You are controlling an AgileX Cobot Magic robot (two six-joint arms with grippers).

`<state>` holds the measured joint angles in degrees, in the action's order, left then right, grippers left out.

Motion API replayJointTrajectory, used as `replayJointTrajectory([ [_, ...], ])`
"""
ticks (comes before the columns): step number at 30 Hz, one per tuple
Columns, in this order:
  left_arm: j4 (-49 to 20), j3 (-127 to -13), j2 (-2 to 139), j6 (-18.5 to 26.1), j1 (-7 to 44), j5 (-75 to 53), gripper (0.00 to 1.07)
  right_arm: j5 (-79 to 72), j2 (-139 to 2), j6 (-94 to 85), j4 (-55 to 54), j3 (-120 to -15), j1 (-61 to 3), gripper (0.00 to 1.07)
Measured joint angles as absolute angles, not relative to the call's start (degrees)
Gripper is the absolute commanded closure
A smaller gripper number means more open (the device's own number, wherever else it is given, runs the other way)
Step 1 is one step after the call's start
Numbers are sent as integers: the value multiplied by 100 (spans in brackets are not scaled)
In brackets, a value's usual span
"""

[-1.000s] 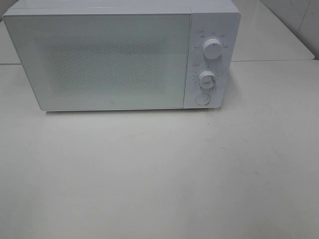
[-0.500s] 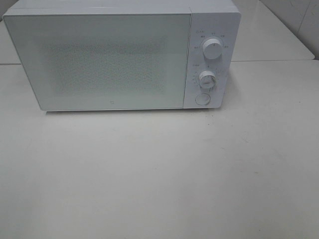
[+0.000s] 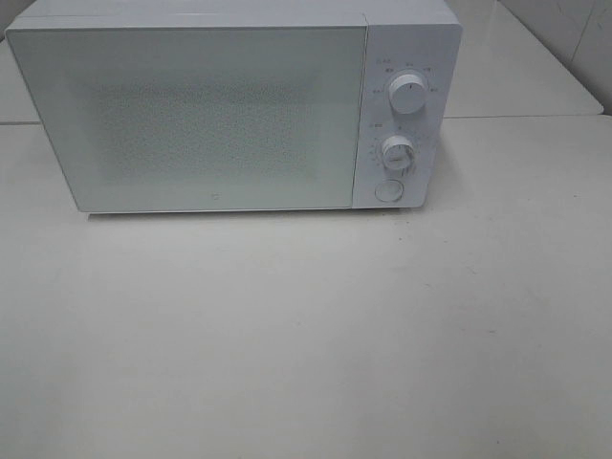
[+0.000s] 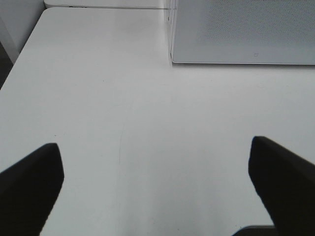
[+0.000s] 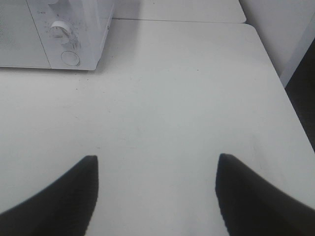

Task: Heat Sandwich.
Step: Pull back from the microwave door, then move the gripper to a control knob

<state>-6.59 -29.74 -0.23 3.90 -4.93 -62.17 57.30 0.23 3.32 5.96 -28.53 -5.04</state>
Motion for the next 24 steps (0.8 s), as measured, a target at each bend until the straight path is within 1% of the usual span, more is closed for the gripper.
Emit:
replayJointTrajectory([
  [11,-659,-2974,-23,390,-493,-6217,9,5730,23,332,596,-2853,-504,42],
  [13,-659,-2974,-23,390,-493,-6211,9,5730,23,332,596,-2853,-504,38],
  [14,-659,-2974,-23,390,-493,-6211,9,5730,23,332,596,-2853,-504,38],
  [16,-659,-2974,-23,390,-493,-6211,9,5730,23,332,596,-2865,-504,33],
  [17,-659,-2974,-23,390,-493,-6211,9,5730,-6,332,596,-2893,-504,28],
  [18,-659,-2974,-23,390,-493,-6211,9,5718,-63,332,596,-2922,-504,26],
  [24,-659,-2974,-23,390,-493,-6211,9,5409,-544,332,602,-3042,-504,26],
])
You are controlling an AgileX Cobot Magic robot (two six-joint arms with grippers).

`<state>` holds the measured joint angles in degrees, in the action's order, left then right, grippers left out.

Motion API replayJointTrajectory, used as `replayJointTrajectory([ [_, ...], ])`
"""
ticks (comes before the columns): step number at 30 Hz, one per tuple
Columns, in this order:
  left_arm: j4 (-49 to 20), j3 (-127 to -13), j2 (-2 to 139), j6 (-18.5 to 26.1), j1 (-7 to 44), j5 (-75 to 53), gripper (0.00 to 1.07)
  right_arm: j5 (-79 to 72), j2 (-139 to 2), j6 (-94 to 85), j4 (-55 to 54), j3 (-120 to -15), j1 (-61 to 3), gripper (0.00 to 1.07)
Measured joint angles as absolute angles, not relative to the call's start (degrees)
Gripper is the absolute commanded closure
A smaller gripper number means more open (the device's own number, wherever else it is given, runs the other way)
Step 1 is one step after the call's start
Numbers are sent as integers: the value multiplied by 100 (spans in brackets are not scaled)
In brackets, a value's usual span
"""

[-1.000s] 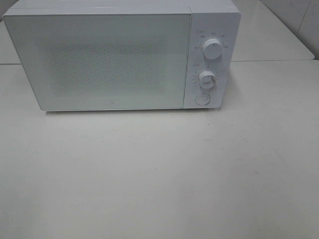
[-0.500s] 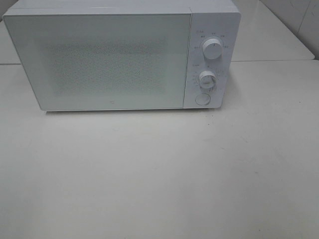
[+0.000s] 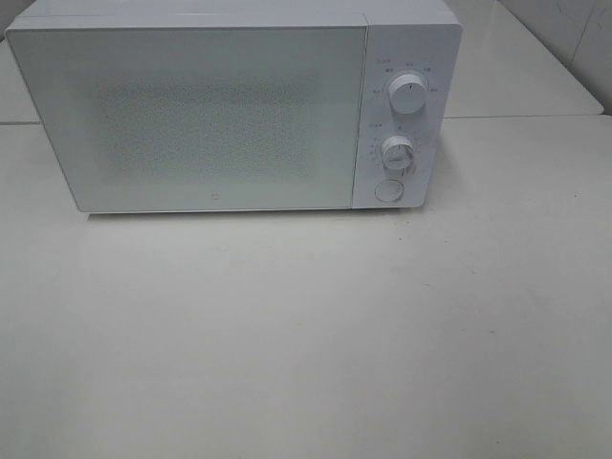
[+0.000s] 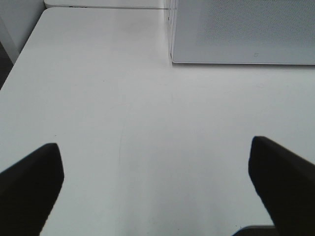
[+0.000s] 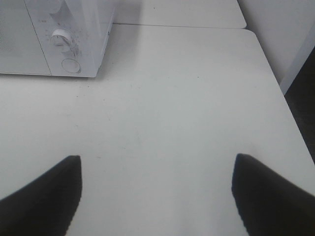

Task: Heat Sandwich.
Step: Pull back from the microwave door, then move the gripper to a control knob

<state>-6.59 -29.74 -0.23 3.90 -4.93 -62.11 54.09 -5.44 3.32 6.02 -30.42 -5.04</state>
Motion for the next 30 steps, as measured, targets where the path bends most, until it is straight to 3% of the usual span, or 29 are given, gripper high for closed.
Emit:
replayJointTrajectory([
  [30,-659,-2974,-23,390,-493,-6211,9,1971,-4469,332,602,-3048,-504,31],
])
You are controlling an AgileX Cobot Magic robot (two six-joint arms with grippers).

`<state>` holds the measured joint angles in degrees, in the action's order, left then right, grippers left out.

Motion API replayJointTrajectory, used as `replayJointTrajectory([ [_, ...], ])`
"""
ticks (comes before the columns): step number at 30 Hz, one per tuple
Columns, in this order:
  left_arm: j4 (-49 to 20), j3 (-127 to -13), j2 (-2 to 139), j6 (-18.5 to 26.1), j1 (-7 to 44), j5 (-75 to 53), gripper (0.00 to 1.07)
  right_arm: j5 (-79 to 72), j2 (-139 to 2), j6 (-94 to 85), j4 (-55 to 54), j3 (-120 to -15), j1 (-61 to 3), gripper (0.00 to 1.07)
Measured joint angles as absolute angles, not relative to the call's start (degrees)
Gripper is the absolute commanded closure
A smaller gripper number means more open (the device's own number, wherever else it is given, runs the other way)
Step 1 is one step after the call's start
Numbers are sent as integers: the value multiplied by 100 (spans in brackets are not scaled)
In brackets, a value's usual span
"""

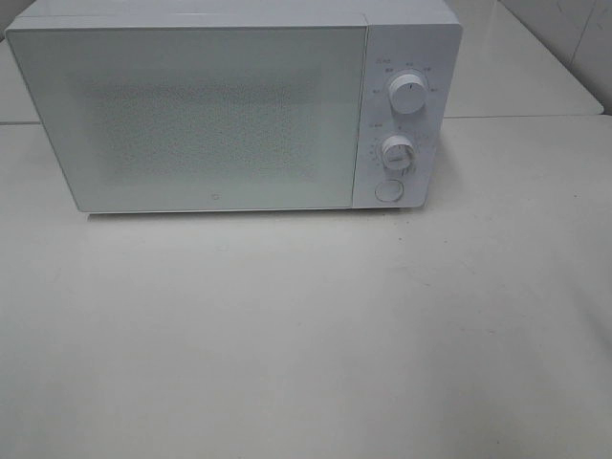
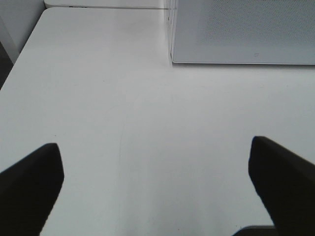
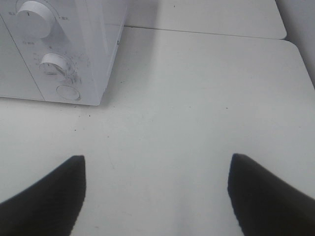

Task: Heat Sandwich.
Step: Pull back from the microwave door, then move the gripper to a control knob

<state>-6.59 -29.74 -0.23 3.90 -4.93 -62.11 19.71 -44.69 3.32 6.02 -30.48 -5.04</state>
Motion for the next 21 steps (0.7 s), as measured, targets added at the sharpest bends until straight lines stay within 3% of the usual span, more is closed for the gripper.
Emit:
replayJointTrajectory([
  [21,-659,-2974,-29,390,-493,-6211,9,-458,-6755,487,602,-3048,-504,31],
])
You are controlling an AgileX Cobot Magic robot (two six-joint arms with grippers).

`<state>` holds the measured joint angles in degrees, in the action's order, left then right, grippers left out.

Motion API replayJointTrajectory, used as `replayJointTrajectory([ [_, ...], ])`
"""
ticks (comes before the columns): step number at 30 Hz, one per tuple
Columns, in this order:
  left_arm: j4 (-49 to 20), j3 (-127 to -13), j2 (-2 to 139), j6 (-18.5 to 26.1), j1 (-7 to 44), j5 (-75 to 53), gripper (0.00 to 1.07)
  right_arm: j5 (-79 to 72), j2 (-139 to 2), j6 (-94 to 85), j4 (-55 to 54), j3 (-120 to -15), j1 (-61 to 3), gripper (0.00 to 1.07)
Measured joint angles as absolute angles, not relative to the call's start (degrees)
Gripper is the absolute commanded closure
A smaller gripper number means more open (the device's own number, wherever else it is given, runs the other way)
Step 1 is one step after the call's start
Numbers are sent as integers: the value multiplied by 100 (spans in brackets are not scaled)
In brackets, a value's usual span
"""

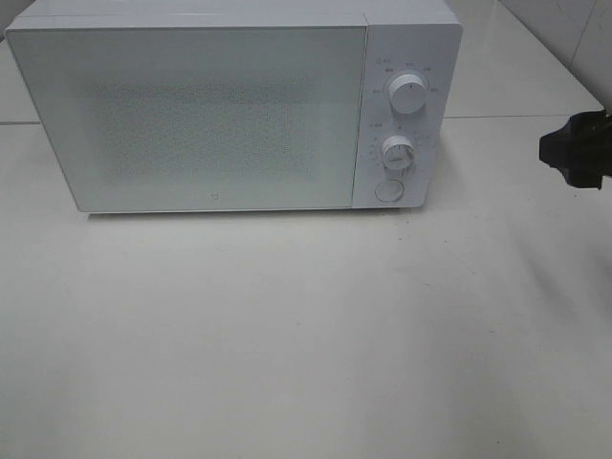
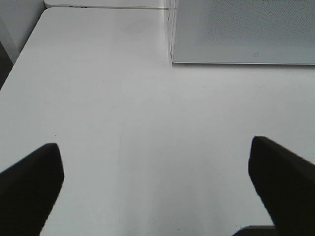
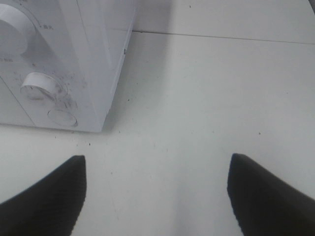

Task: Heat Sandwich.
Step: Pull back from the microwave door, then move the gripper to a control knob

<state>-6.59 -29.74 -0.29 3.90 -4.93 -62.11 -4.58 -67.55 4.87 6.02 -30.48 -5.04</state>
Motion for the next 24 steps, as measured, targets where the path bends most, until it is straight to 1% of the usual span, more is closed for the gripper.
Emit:
replayJointTrajectory([
  [7,-659,-2974,-29,390,-493,-6211,9,-1415,-7242,476,590,-3048,-516,31],
  [11,-659,-2974,-29,390,-493,-6211,9,-1960,-7540,246,367,-3048,-676,31],
  [14,-653,-2974,-29,390,-493,-6211,9,-2492,-7844,-309,-223,-3048,-934,31],
  [15,-653,-2974,-29,390,-493,-6211,9,-2492,-7844,-309,-223,-3048,-934,31],
  [19,-653,-2974,-29,390,-493,-6211,9,-3128,-8228,-1243,-1346,-3048,-1375,31],
  [21,-653,-2974,-29,390,-493,-6211,9,-3231,-8274,-1398,-1524,-3048,-1473,31],
  [22,-653,-2974,-29,390,-493,-6211,9,-3489,-8388,-1707,-1931,-3048,-1707,31],
  [24,-653,-2974,-29,390,-493,-6211,9,-3644,-8451,-1856,-2108,-3048,-1833,31],
])
